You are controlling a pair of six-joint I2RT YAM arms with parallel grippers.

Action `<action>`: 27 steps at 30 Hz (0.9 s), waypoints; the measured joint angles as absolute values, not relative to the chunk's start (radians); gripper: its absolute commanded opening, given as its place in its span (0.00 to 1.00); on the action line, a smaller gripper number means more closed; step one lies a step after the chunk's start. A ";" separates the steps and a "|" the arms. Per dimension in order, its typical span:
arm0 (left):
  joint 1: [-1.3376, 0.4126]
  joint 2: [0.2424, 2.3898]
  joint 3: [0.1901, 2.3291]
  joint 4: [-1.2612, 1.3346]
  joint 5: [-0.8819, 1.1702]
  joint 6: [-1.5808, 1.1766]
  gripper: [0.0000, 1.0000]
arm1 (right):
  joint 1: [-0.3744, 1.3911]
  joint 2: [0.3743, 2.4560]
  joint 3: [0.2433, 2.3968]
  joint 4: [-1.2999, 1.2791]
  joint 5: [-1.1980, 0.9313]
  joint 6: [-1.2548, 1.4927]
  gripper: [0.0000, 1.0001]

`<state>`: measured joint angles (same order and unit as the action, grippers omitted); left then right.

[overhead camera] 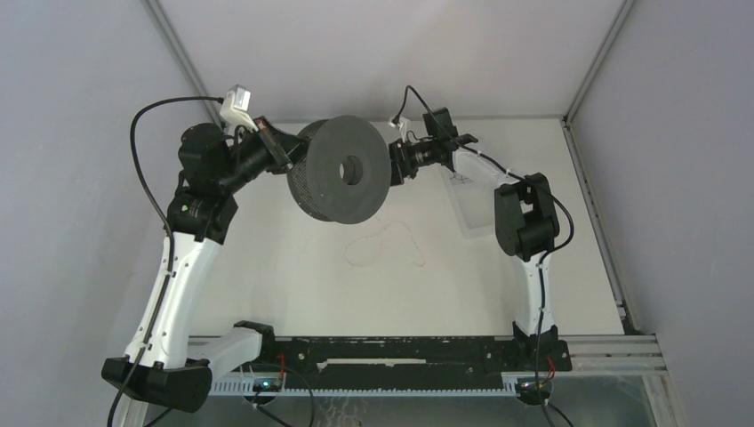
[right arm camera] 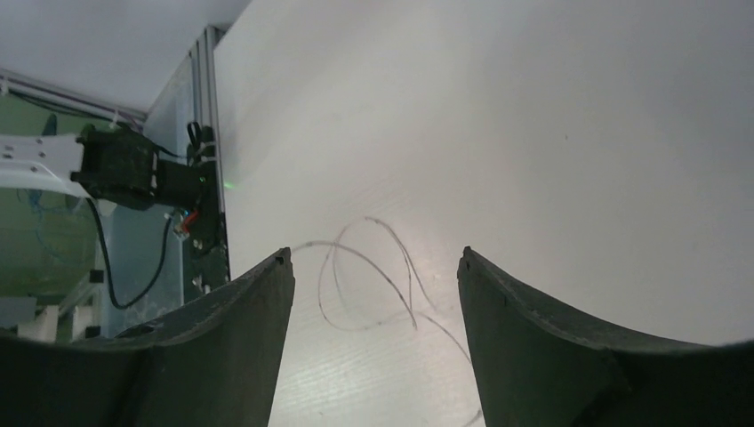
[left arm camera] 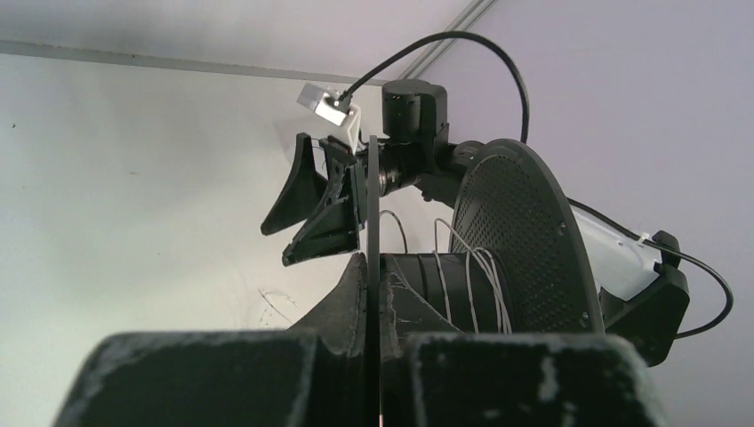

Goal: Wrap the cables
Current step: Wrap the cable around the cable reel.

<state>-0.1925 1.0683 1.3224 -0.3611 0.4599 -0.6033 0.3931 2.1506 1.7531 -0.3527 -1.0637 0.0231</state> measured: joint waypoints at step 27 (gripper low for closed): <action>-0.192 1.068 1.322 -0.361 0.456 -0.603 0.00 | 0.493 2.124 1.577 -0.340 -0.914 -0.199 0.64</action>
<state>-0.1925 1.0683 1.3224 -0.3607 0.4564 -0.6033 0.4934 2.1242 1.5772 -0.3405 -0.9142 -0.1989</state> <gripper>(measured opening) 0.028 0.726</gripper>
